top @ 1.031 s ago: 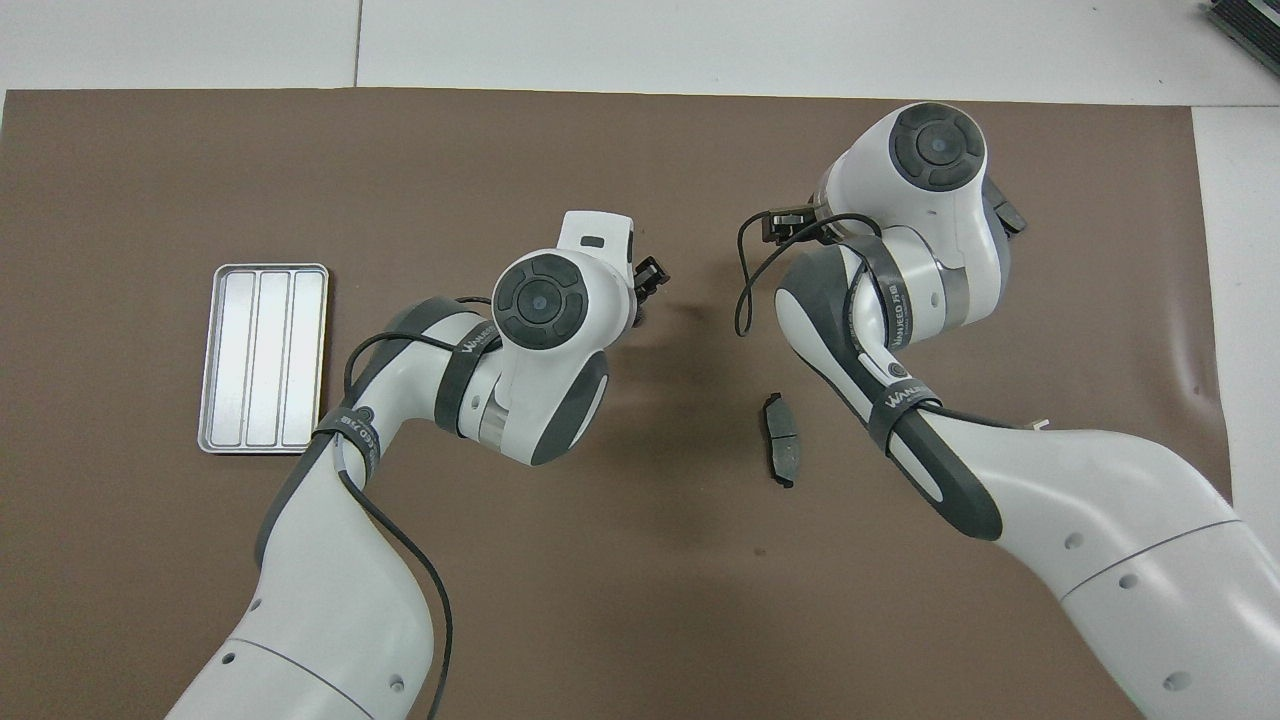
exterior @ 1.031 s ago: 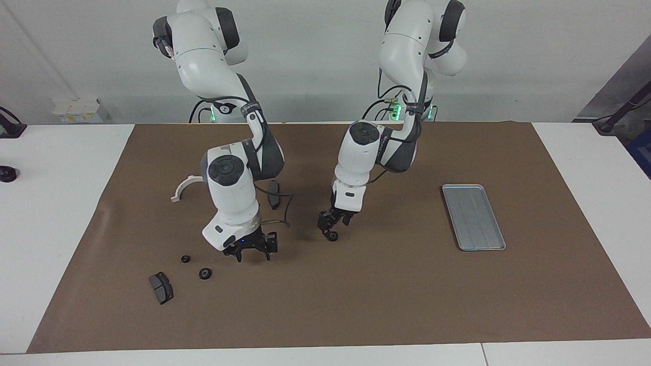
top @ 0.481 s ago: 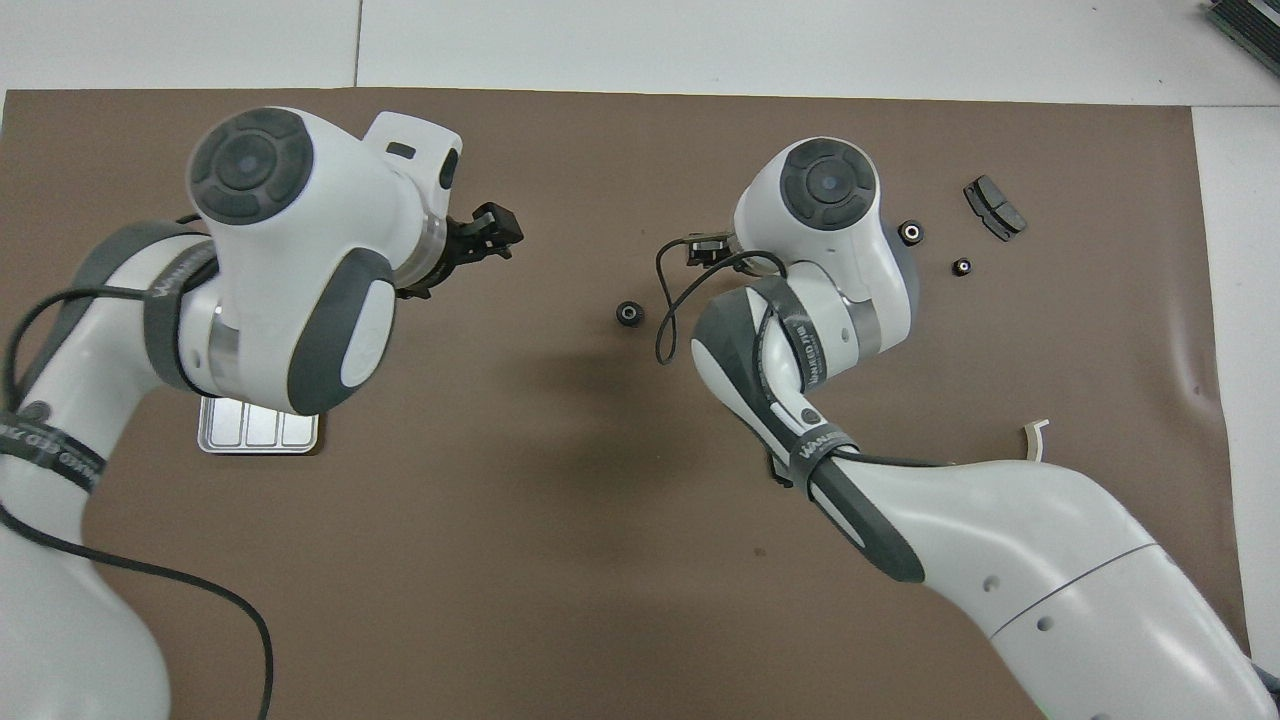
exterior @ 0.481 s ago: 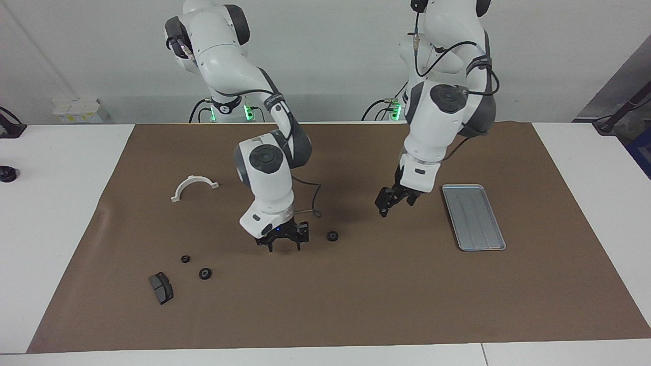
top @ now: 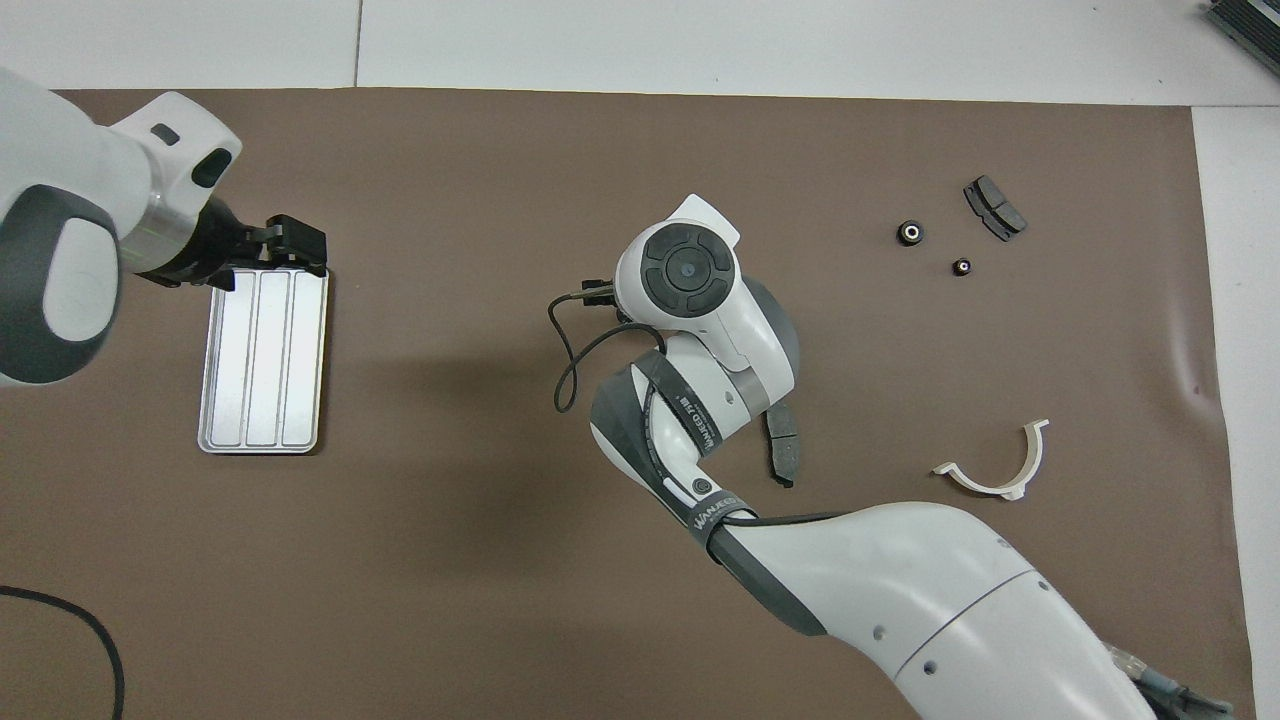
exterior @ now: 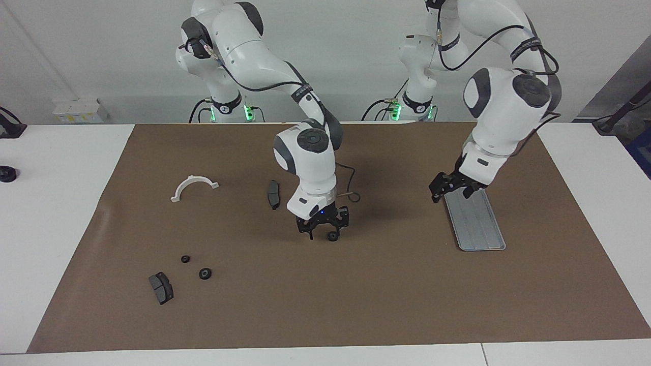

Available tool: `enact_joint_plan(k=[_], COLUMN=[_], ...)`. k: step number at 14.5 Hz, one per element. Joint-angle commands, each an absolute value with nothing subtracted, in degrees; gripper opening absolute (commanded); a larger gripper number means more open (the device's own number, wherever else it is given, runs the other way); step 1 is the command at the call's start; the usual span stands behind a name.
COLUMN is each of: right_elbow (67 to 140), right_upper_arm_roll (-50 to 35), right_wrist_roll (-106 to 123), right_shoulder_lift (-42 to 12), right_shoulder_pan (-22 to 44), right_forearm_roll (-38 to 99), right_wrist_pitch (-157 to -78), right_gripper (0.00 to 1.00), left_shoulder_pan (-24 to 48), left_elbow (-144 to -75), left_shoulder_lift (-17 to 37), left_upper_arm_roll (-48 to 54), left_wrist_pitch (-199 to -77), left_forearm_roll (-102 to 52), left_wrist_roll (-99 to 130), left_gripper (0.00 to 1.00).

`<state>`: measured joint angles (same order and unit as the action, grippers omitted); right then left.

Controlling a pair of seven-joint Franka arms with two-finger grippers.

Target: Place bearing gear from tray to pile

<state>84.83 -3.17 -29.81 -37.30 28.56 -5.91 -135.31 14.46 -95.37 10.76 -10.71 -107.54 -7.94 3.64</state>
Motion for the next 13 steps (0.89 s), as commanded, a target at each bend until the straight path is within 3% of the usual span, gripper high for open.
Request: enact_joint_plan(k=[1, 5, 8, 11, 13], right_elbow=[86.92, 87.98, 88.85, 89.47, 89.47], right_upper_arm_roll=[-3.16, -3.25, -3.16, -3.16, -3.16], right_wrist_roll=[-30.67, -31.11, -33.66, -33.66, -33.66], right_shoulder_lift=[-37.18, -37.09, -36.91, -36.74, -36.74], right_shoulder_pan=[28.73, 29.0, 29.71, 30.06, 30.06], right_forearm_roll=[-7.29, -7.29, -7.29, -7.29, -7.29], right_wrist_pitch=[-138.68, -138.69, -138.6, -138.69, -138.69], right_gripper=[0.8, 0.74, 0.69, 0.58, 0.44], left_shoulder_pan=[9.25, 3.96, 4.48, 7.2, 10.09], left_elbow=[-98.61, -98.61, -97.21, -93.88, -91.59], left_shoulder_lift=[6.78, 4.31, 1.94, 1.06, 1.05], left_upper_arm_roll=[-9.93, -10.02, -9.93, -8.18, -8.17], left_wrist_pitch=[-106.44, -105.47, -103.46, -98.02, -94.76], left_forearm_roll=[-7.38, -7.38, -4.76, -0.63, 0.44], left_wrist_roll=[-5.15, -15.27, -16.44, -16.35, -16.0], left_gripper=[1.0, 1.0, 1.0, 1.0, 1.0])
